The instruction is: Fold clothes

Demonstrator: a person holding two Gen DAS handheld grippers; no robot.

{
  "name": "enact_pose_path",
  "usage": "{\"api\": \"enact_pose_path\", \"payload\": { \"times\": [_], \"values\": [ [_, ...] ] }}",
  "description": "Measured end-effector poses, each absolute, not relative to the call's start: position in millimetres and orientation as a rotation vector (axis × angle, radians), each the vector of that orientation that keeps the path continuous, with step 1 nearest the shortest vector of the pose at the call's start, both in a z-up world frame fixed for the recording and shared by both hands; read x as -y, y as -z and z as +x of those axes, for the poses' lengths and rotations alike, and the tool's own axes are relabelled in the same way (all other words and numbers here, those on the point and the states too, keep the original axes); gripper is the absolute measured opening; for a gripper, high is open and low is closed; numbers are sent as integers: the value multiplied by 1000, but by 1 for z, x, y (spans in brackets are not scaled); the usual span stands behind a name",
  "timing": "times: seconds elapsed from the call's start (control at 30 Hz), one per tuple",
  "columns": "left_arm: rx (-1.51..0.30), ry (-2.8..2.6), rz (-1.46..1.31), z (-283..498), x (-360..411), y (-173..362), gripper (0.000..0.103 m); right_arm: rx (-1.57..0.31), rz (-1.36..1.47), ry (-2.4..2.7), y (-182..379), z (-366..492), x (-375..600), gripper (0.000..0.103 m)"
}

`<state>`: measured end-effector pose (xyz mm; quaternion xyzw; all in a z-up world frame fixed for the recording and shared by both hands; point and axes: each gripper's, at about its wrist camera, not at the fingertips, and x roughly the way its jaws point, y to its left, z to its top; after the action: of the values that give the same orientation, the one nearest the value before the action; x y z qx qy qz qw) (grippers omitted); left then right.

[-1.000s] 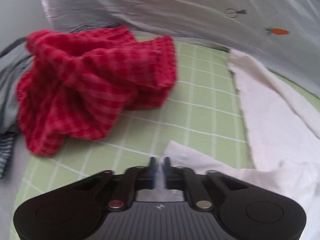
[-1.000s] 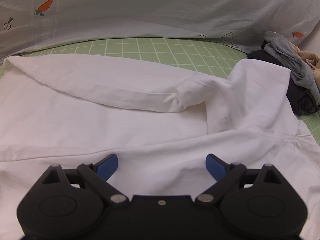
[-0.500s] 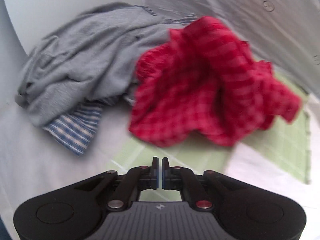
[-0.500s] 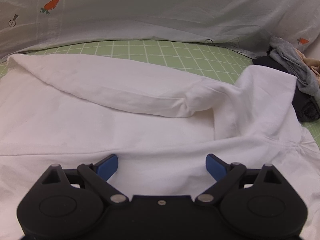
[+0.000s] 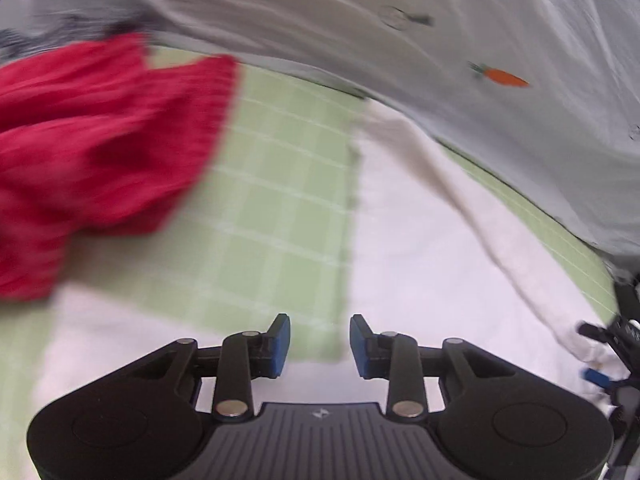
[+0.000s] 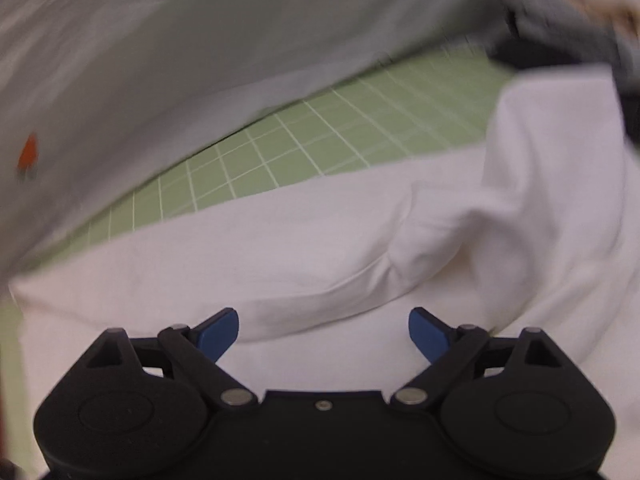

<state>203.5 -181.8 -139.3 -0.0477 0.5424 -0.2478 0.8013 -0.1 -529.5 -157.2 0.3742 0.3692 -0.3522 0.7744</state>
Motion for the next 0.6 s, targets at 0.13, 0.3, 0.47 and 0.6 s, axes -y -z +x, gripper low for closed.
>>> {"api": "enact_pose_path", "payload": {
  "times": [0.13,0.3,0.47,0.6],
  "values": [
    [-1189,537,-121,222,221,148,47,-762,852,831,161,15,541,92],
    [-1162,518,-185,247,253,139,64,-735,782,921,160,28,550,57],
    [-1151,481,-321,279,274,136,67,-690,671,863,147,21,559,9],
    [-1154,448,-402,301,297,133,71,-647,561,806,128,16,563,7]
  ]
}}
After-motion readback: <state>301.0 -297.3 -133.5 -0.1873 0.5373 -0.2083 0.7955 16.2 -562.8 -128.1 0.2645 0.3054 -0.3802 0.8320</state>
